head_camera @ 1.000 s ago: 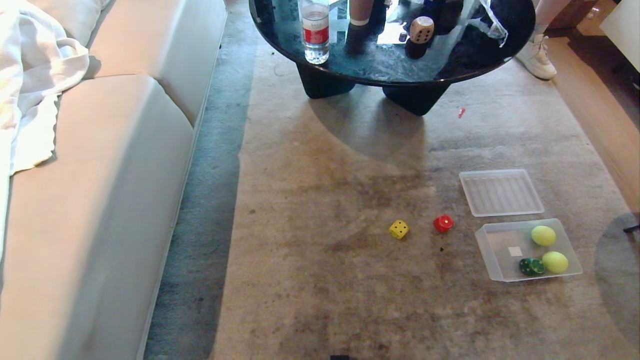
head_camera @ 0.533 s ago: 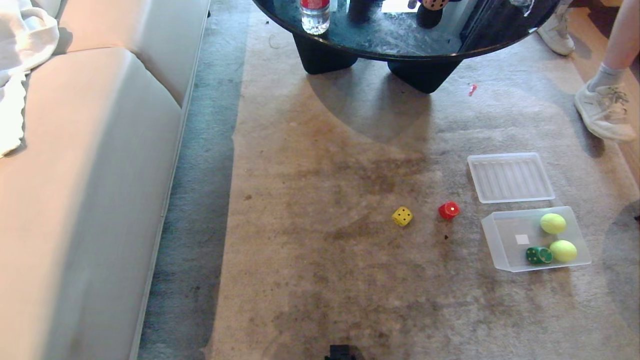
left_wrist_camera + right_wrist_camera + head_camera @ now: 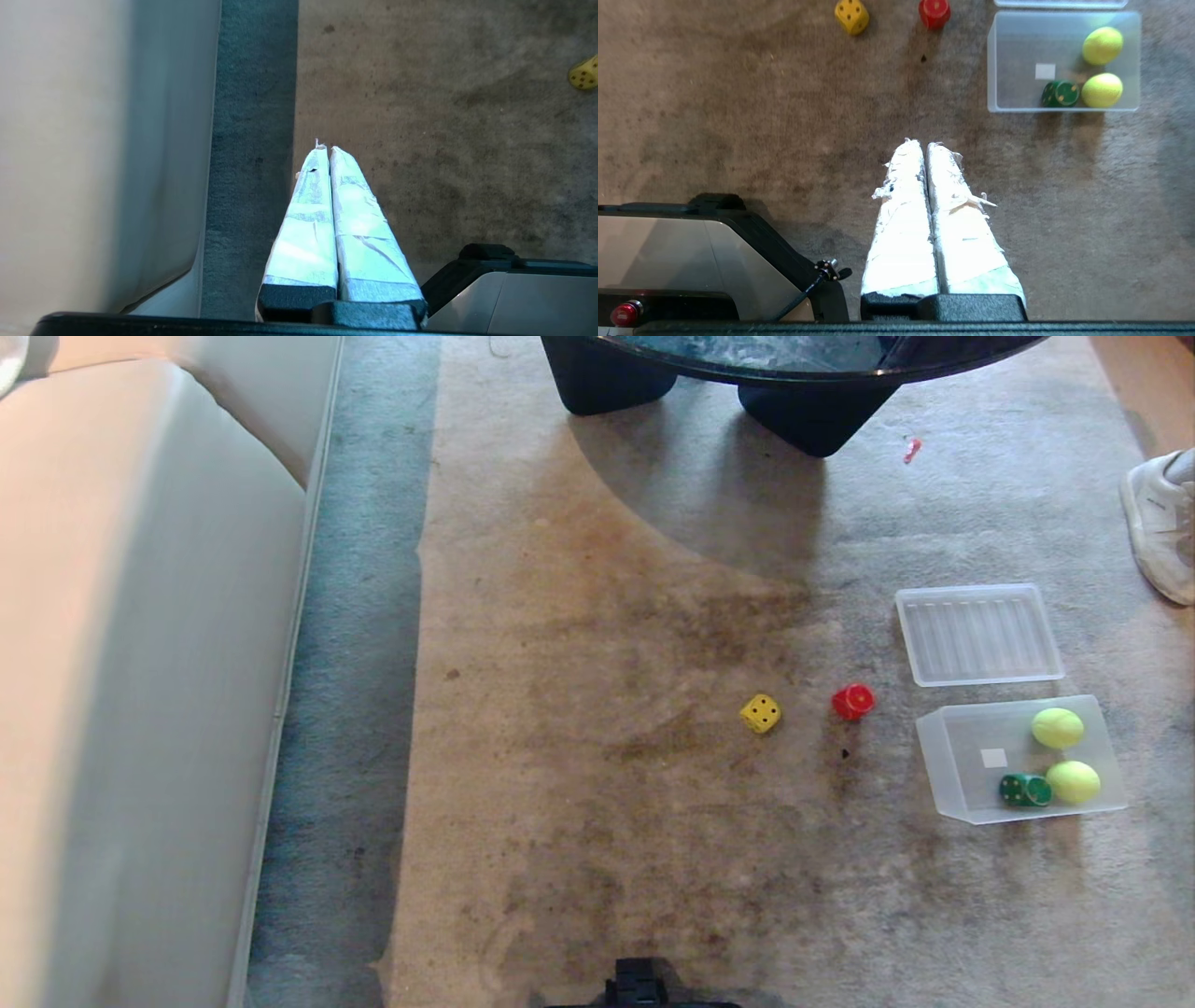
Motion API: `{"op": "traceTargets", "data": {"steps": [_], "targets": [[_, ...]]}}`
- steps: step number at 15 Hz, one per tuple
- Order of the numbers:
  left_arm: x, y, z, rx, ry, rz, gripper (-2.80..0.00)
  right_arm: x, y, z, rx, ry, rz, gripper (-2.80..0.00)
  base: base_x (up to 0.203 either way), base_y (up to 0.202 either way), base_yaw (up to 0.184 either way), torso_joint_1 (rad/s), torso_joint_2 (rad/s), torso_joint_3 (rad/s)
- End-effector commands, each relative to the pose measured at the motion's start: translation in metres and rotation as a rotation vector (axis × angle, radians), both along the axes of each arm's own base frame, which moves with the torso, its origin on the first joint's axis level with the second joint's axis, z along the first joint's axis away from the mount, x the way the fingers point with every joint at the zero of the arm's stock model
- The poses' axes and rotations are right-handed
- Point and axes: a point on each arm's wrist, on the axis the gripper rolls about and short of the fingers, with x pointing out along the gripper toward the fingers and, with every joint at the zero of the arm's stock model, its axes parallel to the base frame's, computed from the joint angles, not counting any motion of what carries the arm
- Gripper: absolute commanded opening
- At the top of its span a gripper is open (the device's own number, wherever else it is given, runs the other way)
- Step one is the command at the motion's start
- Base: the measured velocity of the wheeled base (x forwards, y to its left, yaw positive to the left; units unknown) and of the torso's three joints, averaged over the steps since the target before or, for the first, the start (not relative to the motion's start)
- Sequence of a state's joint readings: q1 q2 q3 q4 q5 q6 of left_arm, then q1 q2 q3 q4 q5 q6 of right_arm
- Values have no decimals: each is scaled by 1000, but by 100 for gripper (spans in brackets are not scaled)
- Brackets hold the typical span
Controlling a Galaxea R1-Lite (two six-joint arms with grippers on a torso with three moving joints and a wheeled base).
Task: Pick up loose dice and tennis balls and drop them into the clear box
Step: Find toys out of the box
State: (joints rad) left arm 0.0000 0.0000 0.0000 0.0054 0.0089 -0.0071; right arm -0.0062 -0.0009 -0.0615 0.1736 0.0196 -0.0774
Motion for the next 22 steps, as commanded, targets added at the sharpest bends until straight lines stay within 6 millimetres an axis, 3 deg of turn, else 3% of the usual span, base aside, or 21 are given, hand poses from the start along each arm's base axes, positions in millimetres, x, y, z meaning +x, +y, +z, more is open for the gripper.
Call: {"op": "traceTargets", "data": {"steps": [1, 13, 22], "targets": [[0, 0, 0, -1, 1, 0, -280, 0, 0, 0, -1, 2, 0, -280, 0, 0, 0, 2, -6, -194], [0, 0, 0, 0, 1, 0, -280, 0, 0, 0, -1, 2, 0, -280, 0, 0, 0, 2, 1, -195], [0, 0, 0, 1, 2, 0, -280, 0, 0, 0, -1, 2, 0, -280, 0, 0, 0, 1, 1, -21]]}}
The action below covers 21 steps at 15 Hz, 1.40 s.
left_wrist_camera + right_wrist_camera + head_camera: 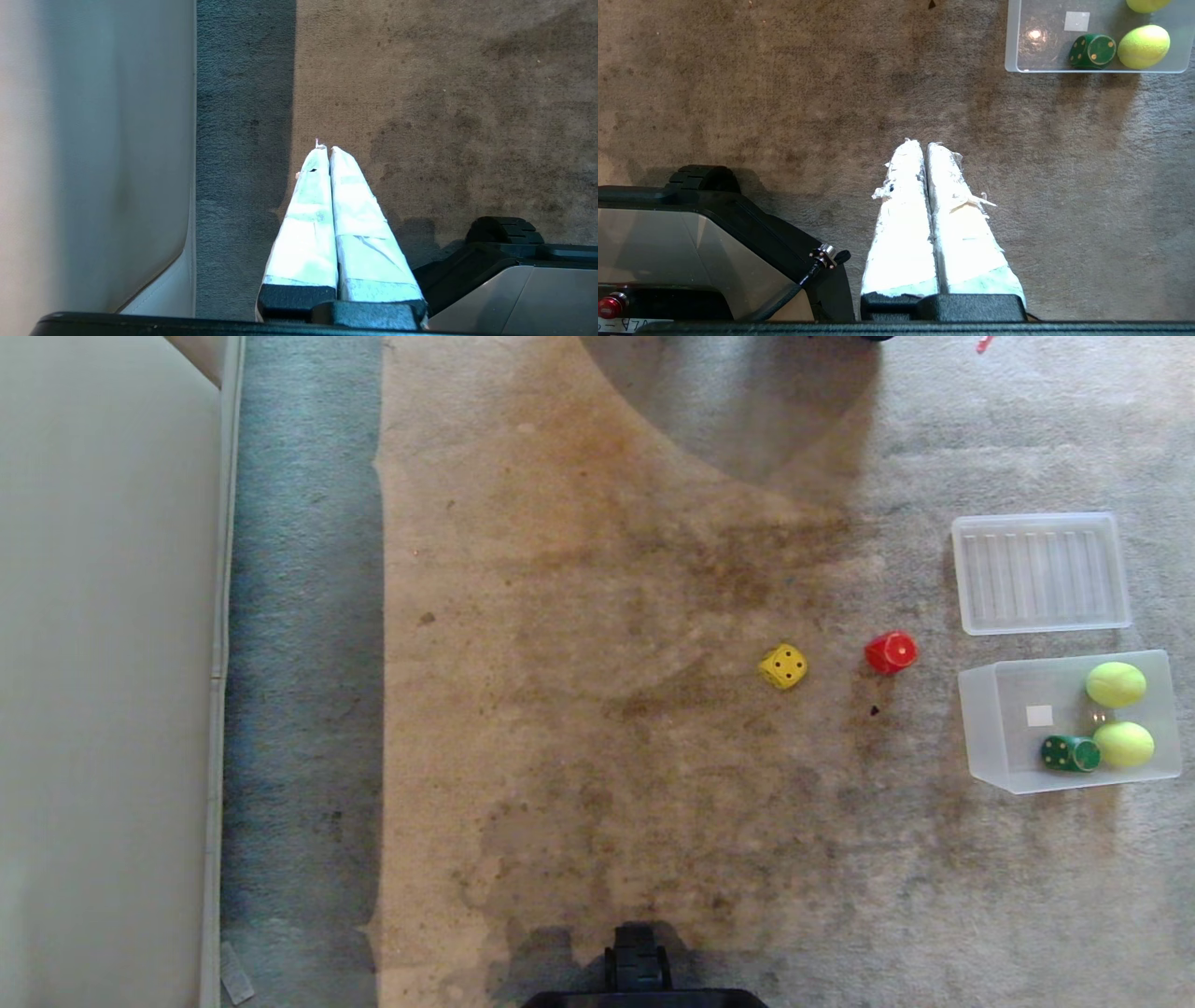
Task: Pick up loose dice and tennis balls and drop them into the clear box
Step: Find toys out of the box, then pick up toys out of the box
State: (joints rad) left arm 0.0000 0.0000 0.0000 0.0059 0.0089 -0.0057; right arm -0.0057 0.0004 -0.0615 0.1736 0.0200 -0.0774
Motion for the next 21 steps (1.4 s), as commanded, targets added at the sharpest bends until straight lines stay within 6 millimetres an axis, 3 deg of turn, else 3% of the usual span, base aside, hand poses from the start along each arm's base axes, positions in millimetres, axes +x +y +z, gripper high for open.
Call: {"op": "traceTargets", "data": {"steps": [1, 21], "targets": [[0, 0, 0, -2, 0, 0, -280, 0, 0, 0, 1, 1, -1, -280, 0, 0, 0, 0, 0, 0], [0, 0, 0, -1, 0, 0, -280, 0, 0, 0, 22, 1, -8, -280, 0, 0, 0, 0, 0, 0]]}}
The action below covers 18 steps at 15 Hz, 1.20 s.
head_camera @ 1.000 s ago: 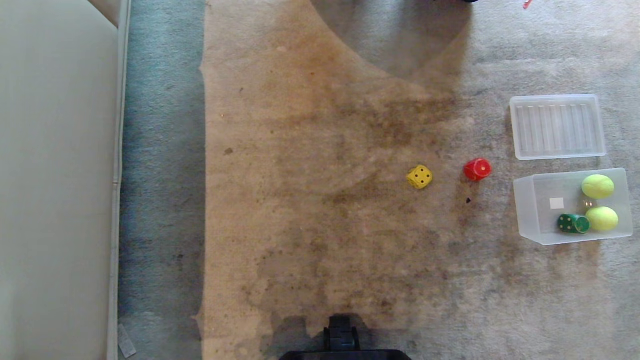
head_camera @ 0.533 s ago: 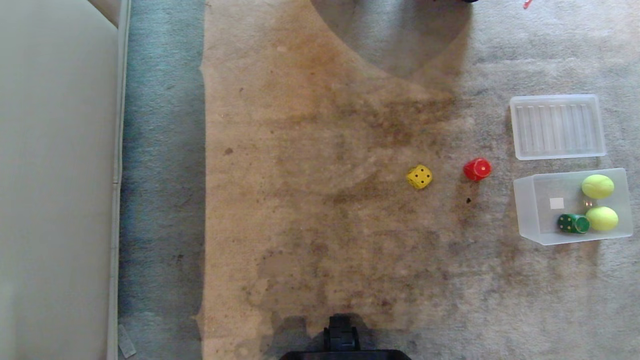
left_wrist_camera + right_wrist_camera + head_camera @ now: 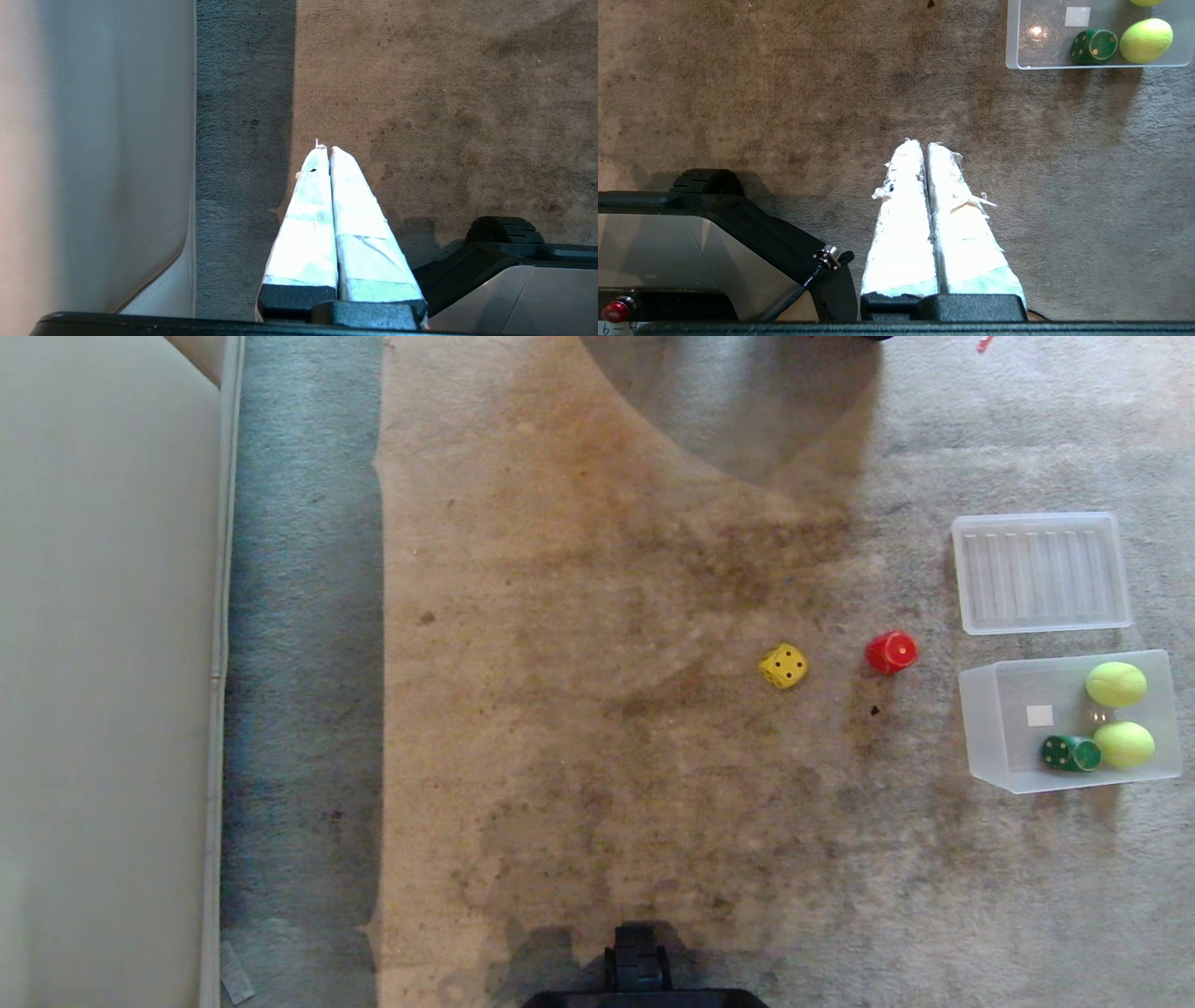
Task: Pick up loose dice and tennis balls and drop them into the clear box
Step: Pick up toys out of the box
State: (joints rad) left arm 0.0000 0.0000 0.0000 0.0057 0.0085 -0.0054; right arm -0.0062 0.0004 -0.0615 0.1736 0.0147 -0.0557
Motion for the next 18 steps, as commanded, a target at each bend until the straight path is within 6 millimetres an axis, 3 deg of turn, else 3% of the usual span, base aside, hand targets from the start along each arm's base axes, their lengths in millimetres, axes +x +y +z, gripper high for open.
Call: {"op": "traceTargets", "data": {"steps": [1, 13, 18], "targets": [[0, 0, 0, -1, 0, 1, -280, 0, 0, 0, -1, 1, 1, -280, 0, 0, 0, 0, 0, 0], [0, 0, 0, -1, 0, 1, -280, -1, 0, 1, 13, 17, -2, -280, 0, 0, 0, 0, 0, 0], [0, 0, 0, -1, 0, 1, -280, 7, 0, 39, 58, 131, 4, -280, 0, 0, 0, 0, 0, 0]]}}
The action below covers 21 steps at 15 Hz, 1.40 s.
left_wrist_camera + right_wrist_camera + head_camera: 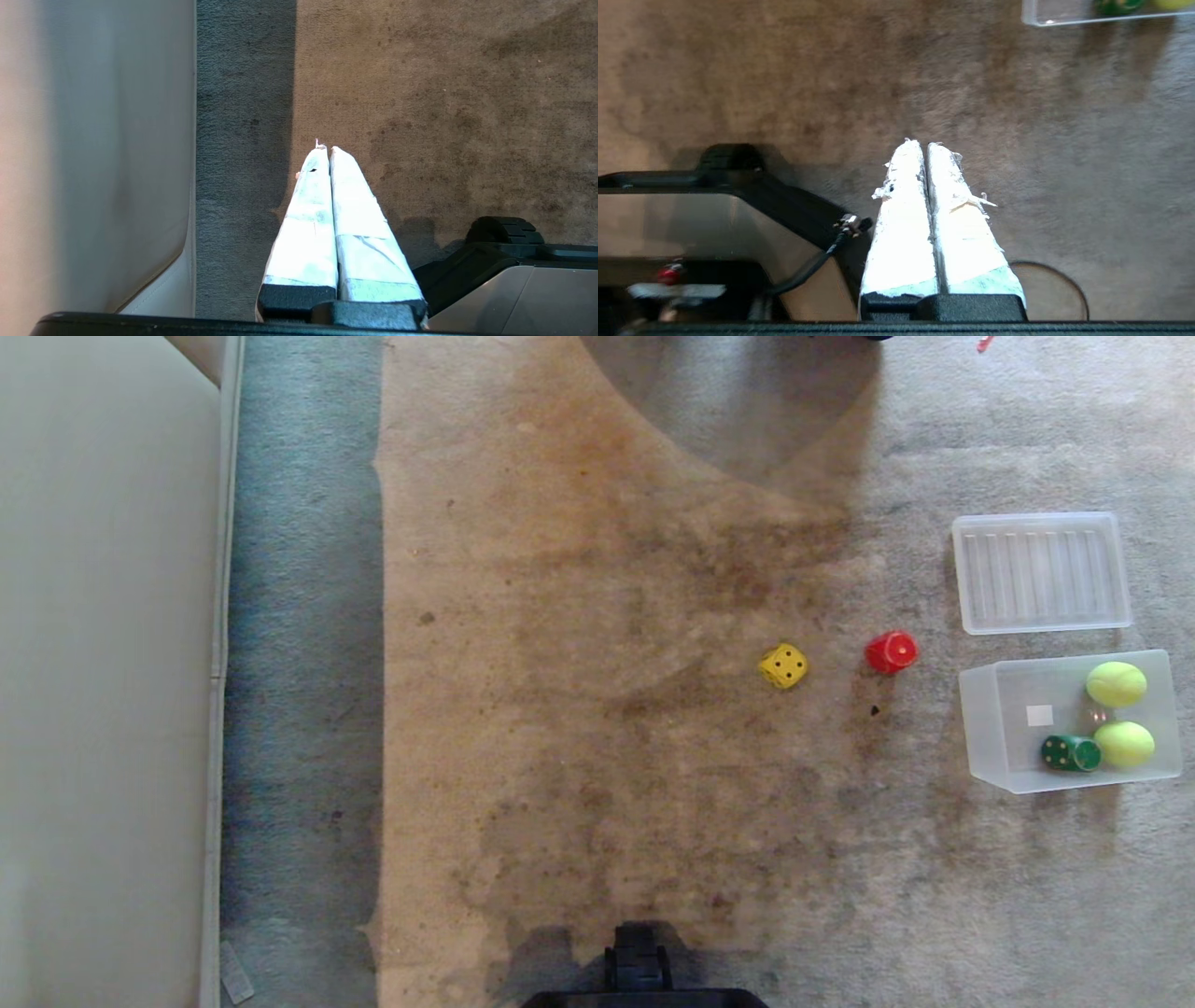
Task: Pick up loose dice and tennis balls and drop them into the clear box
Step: Pick up toys out of the box
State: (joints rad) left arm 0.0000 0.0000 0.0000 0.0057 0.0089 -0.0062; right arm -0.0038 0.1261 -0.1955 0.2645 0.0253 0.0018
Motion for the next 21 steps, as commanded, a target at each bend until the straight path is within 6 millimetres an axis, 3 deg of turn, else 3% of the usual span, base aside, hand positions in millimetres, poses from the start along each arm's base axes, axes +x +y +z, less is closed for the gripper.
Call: {"op": "traceTargets", "data": {"steps": [1, 5, 9, 14, 17, 21], "targets": [[0, 0, 0, 0, 0, 0, -280, 15, 0, 16, 9, 99, 7, -280, 0, 0, 0, 0, 0, 0], [0, 0, 0, 0, 0, 0, -280, 64, 1, 51, 53, 255, 31, -280, 0, 0, 0, 0, 0, 0], [0, 0, 0, 0, 0, 0, -280, 156, 5, 67, 94, 336, 24, -280, 0, 0, 0, 0, 0, 0], [0, 0, 0, 0, 0, 0, -280, 262, 10, 59, 113, 215, 51, -280, 0, 0, 0, 0, 0, 0], [0, 0, 0, 0, 0, 0, -280, 307, -1, 52, 113, 168, 15, -280, 0, 0, 0, 0, 0, 0], [0, 0, 0, 0, 0, 0, -280, 351, -16, 41, 58, 74, -52, -280, 0, 0, 0, 0, 0, 0]]}}
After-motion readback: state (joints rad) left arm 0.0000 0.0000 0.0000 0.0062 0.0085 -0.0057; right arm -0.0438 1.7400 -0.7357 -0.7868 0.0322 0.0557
